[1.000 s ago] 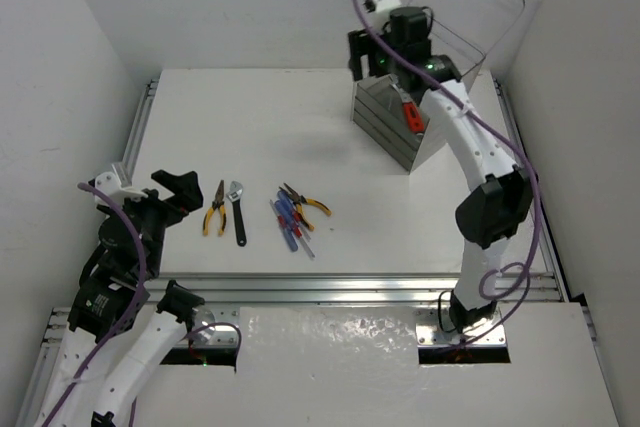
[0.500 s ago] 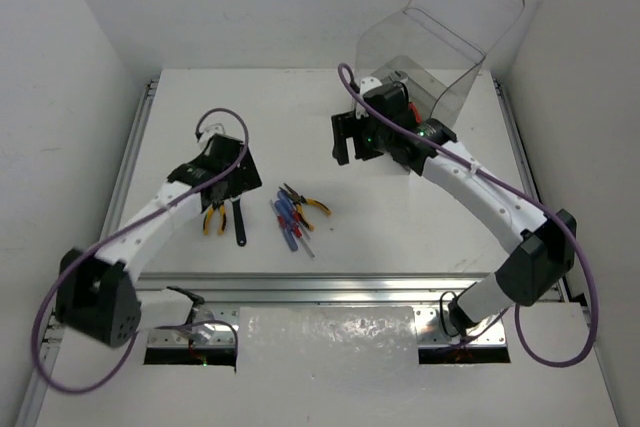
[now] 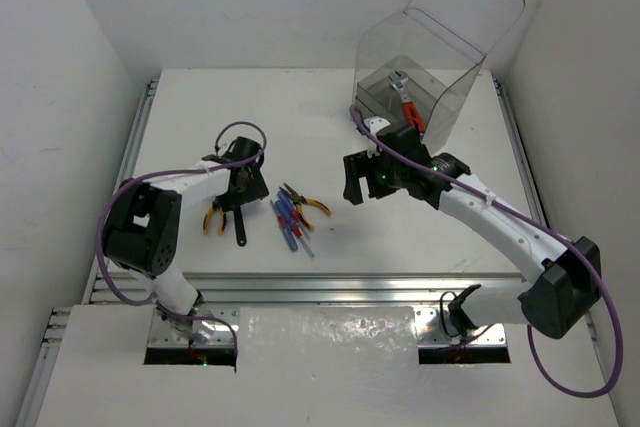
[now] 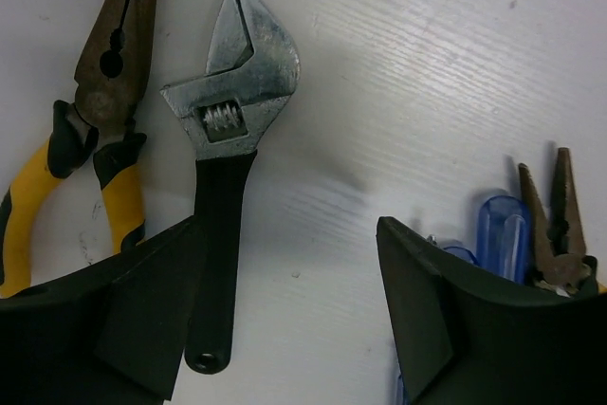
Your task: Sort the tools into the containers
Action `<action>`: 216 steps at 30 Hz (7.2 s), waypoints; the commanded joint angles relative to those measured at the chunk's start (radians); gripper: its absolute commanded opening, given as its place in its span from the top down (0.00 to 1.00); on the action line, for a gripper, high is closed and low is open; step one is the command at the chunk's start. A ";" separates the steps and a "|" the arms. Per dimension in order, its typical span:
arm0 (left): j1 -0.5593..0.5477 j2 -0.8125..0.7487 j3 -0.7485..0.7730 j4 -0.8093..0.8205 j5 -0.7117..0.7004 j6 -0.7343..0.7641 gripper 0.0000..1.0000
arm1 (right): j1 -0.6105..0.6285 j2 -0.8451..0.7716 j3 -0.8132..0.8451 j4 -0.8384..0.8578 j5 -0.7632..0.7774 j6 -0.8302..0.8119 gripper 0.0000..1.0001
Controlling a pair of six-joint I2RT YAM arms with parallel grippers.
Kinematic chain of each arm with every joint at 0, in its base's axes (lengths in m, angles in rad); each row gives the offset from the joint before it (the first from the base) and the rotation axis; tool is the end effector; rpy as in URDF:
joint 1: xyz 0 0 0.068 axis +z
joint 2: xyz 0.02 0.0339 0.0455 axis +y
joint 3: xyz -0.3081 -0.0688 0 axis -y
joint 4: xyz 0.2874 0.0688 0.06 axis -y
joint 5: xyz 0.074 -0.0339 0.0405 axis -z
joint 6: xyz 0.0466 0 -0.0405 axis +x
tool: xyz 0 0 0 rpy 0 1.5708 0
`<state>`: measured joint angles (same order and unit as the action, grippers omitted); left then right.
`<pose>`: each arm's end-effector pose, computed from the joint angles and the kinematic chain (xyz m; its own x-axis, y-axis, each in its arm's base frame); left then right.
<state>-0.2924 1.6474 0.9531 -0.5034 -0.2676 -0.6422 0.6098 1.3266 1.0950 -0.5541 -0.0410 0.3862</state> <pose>0.3350 -0.0880 0.1722 -0.8253 -0.3548 -0.4394 -0.3854 0.9225 -0.0211 0.2647 0.1873 0.3196 -0.7616 -0.0730 -0.6439 -0.3337 0.8960 0.2931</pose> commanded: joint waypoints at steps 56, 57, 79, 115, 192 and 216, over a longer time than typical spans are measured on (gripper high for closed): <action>0.013 0.019 -0.209 0.258 0.176 0.021 1.00 | 0.056 0.065 -0.190 0.520 -0.531 0.127 0.04; 0.012 -0.003 -0.218 0.267 0.186 0.016 1.00 | 0.056 0.100 -0.196 0.546 -0.583 0.138 0.01; -0.105 -0.468 -0.393 0.376 0.195 -0.120 1.00 | 0.214 0.441 -0.248 1.069 -0.425 0.508 0.10; -0.133 -0.833 0.012 -0.142 -0.176 0.001 0.00 | 0.177 0.341 0.279 0.160 0.169 -0.073 1.00; -0.168 -1.075 -0.163 -0.046 0.041 0.243 0.00 | -0.786 0.481 1.085 0.310 -0.261 -0.141 0.98; -0.169 -0.800 -0.325 0.658 0.474 -0.181 0.00 | -0.211 -0.177 0.201 0.063 0.173 0.005 0.01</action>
<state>-0.4519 0.7563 0.6884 -0.2855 0.0029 -0.6456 0.3862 1.2385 1.4517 -0.5102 0.0231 0.3294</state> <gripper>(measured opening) 0.996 0.986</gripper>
